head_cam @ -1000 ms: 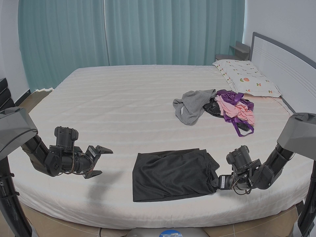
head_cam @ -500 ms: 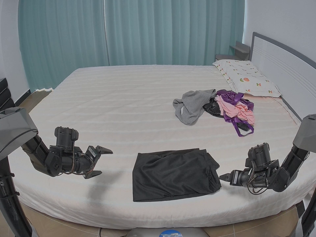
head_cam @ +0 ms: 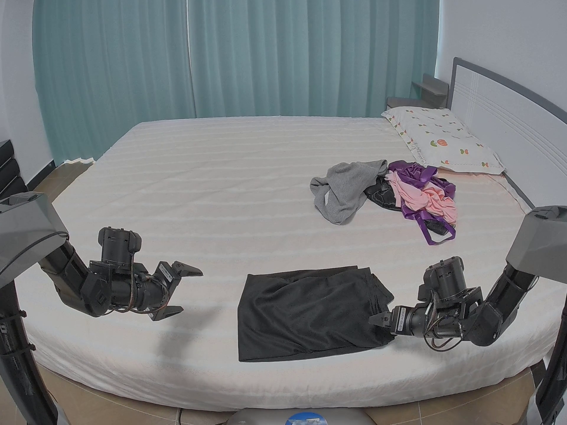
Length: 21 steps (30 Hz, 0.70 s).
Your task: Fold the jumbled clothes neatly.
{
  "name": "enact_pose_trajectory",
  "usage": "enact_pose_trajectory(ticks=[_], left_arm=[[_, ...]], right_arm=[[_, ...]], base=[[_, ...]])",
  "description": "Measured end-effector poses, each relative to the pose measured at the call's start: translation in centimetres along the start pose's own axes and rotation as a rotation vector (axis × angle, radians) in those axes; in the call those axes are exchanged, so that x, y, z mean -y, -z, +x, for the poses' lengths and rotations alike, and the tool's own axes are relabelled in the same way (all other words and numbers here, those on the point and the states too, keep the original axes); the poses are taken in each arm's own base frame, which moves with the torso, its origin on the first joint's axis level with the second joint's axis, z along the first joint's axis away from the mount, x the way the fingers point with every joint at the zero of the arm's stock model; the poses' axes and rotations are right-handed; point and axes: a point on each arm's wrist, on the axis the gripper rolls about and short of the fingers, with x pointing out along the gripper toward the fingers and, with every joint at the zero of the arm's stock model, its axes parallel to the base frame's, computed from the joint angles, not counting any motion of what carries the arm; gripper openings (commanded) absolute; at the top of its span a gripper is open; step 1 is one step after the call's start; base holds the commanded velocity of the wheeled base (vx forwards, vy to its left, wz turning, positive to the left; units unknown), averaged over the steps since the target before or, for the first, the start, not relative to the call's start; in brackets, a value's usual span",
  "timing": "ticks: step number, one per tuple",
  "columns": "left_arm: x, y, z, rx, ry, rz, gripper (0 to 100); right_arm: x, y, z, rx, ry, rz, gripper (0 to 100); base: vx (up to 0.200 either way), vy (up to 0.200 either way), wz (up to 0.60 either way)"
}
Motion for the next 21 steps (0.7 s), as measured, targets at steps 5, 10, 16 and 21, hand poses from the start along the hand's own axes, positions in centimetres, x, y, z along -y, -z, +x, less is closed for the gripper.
enact_pose_trajectory(ticks=[5, 10, 16, 21], left_arm=[[0.0, 0.0, 0.0, -0.001, -0.001, -0.001, 100], [0.0, 0.0, 0.0, -0.001, -0.001, -0.001, 100], [0.0, 0.0, 0.0, -0.001, -0.001, 0.0, 100], [0.0, 0.0, 0.0, -0.001, -0.001, -0.001, 100]], right_arm=[[0.4, 0.8, 1.2, -0.038, 0.019, -0.003, 0], [0.9, 1.4, 1.3, -0.066, 0.041, -0.002, 0], [1.7, 1.7, 0.7, -0.076, 0.061, 0.015, 0], [1.9, 1.6, 0.5, -0.073, 0.064, 0.021, 100]], base=[[0.0, 0.0, 0.0], [0.0, 0.0, 0.0], [0.0, 0.0, 0.0], [0.0, 0.0, 0.0]])
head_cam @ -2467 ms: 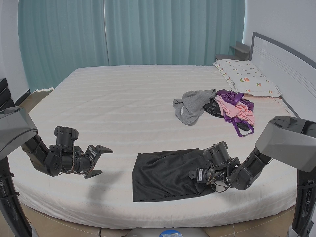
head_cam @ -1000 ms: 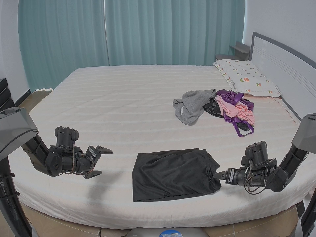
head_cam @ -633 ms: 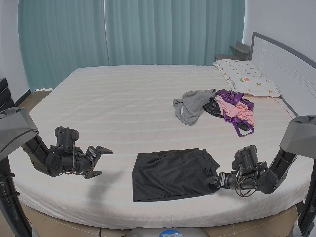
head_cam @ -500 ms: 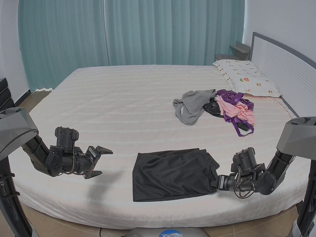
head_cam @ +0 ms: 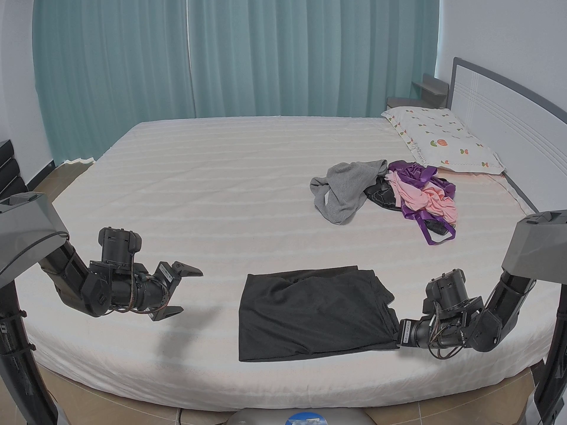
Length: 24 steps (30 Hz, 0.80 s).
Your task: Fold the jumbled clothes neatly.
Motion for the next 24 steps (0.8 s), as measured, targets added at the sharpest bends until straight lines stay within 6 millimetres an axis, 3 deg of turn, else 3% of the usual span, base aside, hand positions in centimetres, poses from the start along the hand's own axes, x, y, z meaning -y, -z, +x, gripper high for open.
enact_pose_trajectory(ticks=[7, 11, 17, 24], left_arm=[[0.0, 0.0, 0.0, 0.0, 0.0, 0.0, 100], [0.0, 0.0, 0.0, 0.0, 0.0, 0.0, 100], [0.0, 0.0, 0.0, 0.001, 0.001, 0.001, 100], [0.1, -0.1, 0.1, 0.003, 0.003, 0.001, 100]], right_arm=[[0.1, -0.5, -0.1, 0.011, -0.018, 0.0, 100], [0.0, -1.8, -0.4, 0.061, -0.059, 0.018, 100], [-0.4, -5.1, -0.1, 0.146, -0.128, 0.059, 100], [-1.3, -8.8, 2.3, 0.222, -0.189, 0.1, 100]], base=[[0.0, 0.0, 0.0], [0.0, 0.0, 0.0], [0.0, 0.0, 0.0], [0.0, -0.029, 0.0]])
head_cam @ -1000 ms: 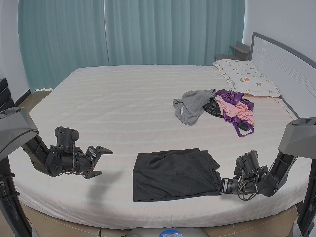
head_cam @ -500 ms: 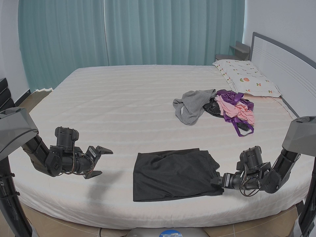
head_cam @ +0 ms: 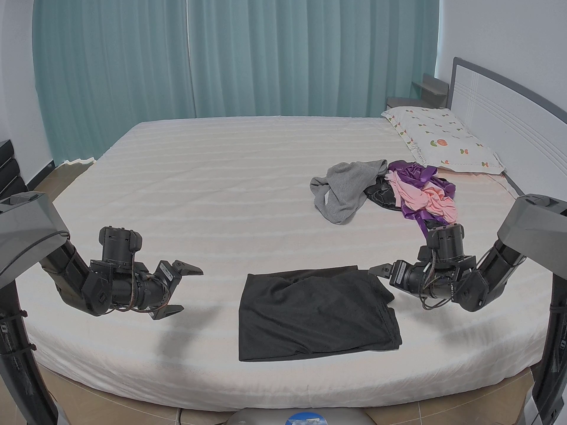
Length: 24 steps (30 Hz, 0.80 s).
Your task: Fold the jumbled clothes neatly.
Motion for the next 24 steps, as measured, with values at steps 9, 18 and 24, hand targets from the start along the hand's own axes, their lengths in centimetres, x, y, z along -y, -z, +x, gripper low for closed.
enact_pose_trajectory(ticks=[9, 18, 24], left_arm=[[0.0, 0.1, 0.1, -0.002, -0.002, 0.002, 100], [-0.1, 0.2, 0.1, -0.004, -0.005, 0.005, 100], [-0.1, 0.3, 0.2, -0.005, -0.007, 0.004, 100]], right_arm=[[-0.5, -1.3, 4.0, -0.005, -0.084, 0.009, 100], [-0.7, -1.9, 5.9, -0.009, -0.09, 0.006, 100], [-1.3, -1.9, 6.8, -0.025, -0.092, -0.002, 100]], base=[[0.0, -0.044, 0.0], [0.0, 0.0, 0.0], [0.0, 0.0, 0.0]])
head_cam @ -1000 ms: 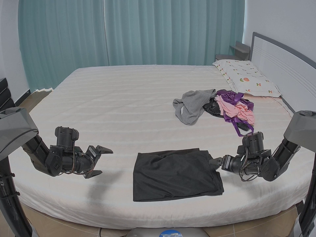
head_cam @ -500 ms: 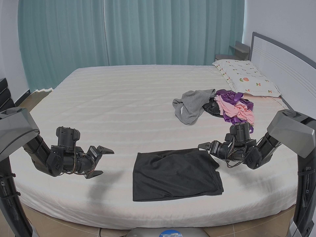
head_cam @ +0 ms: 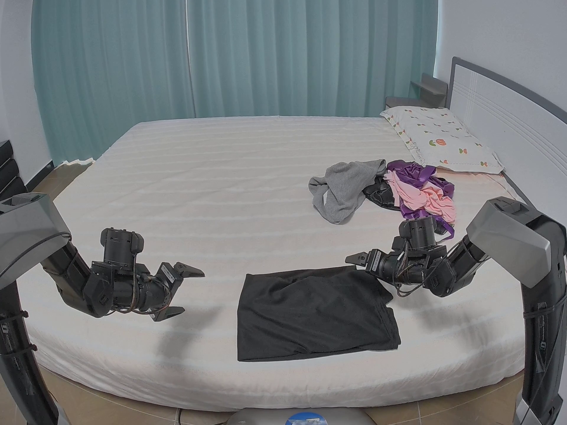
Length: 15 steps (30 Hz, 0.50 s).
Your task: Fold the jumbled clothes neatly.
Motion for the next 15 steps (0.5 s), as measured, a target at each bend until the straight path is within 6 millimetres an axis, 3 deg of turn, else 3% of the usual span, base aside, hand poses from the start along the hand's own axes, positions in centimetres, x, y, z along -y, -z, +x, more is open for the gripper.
enact_pose_trajectory(ticks=[11, 12, 15], left_arm=[[0.05, -0.03, 0.01, 0.001, 0.002, 0.001, 100], [0.06, -0.04, 0.01, 0.001, 0.002, 0.001, 100], [0.08, -0.05, 0.01, 0.001, 0.003, 0.002, 100]], right_arm=[[0.12, 0.03, 0.96, -0.026, 0.019, -0.017, 100], [0.14, 0.07, 1.01, -0.028, 0.021, -0.019, 0], [0.3, 0.25, 1.1, -0.039, 0.03, -0.024, 0]], base=[[0.0, 0.0, 0.0], [0.0, 0.0, 0.0], [0.0, 0.0, 0.0]])
